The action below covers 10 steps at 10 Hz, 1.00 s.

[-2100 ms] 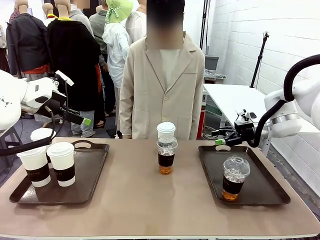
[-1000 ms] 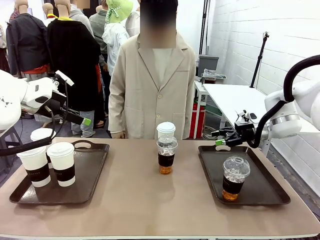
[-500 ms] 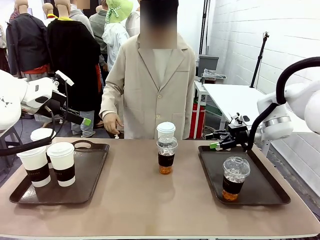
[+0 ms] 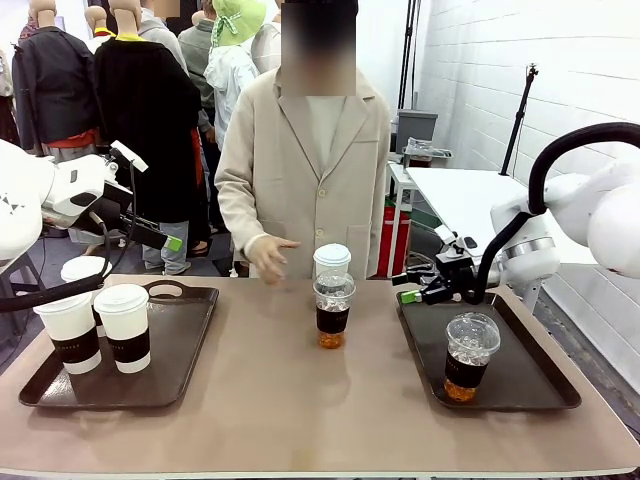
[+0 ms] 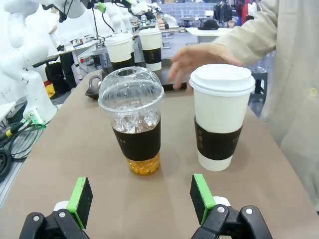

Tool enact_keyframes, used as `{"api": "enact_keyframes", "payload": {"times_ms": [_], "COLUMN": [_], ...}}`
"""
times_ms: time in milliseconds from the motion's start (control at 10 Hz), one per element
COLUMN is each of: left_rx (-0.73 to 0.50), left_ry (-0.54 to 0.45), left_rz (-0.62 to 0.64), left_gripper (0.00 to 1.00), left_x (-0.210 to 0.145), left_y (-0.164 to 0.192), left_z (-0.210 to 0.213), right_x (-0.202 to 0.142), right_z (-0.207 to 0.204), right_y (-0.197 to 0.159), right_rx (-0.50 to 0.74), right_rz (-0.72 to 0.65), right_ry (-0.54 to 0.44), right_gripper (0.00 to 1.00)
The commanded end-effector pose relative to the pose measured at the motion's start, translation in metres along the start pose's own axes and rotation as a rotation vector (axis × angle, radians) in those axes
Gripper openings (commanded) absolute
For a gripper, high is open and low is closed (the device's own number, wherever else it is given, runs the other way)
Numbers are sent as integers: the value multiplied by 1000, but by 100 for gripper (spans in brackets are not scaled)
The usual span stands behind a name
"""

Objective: Distribute the coffee onto the tray.
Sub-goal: Pick up another iced Americano from the middle of the table and place it on the right Handle tray.

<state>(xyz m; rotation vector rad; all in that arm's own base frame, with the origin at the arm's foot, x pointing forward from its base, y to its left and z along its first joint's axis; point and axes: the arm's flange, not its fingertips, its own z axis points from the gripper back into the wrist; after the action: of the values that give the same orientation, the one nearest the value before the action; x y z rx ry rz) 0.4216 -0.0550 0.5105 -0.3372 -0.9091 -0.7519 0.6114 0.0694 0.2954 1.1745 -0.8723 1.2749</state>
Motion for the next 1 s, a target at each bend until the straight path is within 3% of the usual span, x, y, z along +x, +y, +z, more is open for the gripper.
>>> {"api": "enact_keyframes", "payload": {"times_ms": [0, 500, 900], "left_rx": [-4, -4, -4], "left_ry": [0, 0, 0], "left_rz": [4, 4, 4], "left_gripper": [100, 100, 100], "left_x": [-2, -2, -2], "left_y": [1, 1, 1], "left_z": [0, 0, 0], "right_x": [-3, -12, -9], "right_z": [-10, -43, 5], "right_y": [-10, -14, 2], "right_rx": [32, 104, 31], "right_rz": [17, 16, 16], "right_ry": [4, 6, 1], "right_gripper": [100, 100, 100]}}
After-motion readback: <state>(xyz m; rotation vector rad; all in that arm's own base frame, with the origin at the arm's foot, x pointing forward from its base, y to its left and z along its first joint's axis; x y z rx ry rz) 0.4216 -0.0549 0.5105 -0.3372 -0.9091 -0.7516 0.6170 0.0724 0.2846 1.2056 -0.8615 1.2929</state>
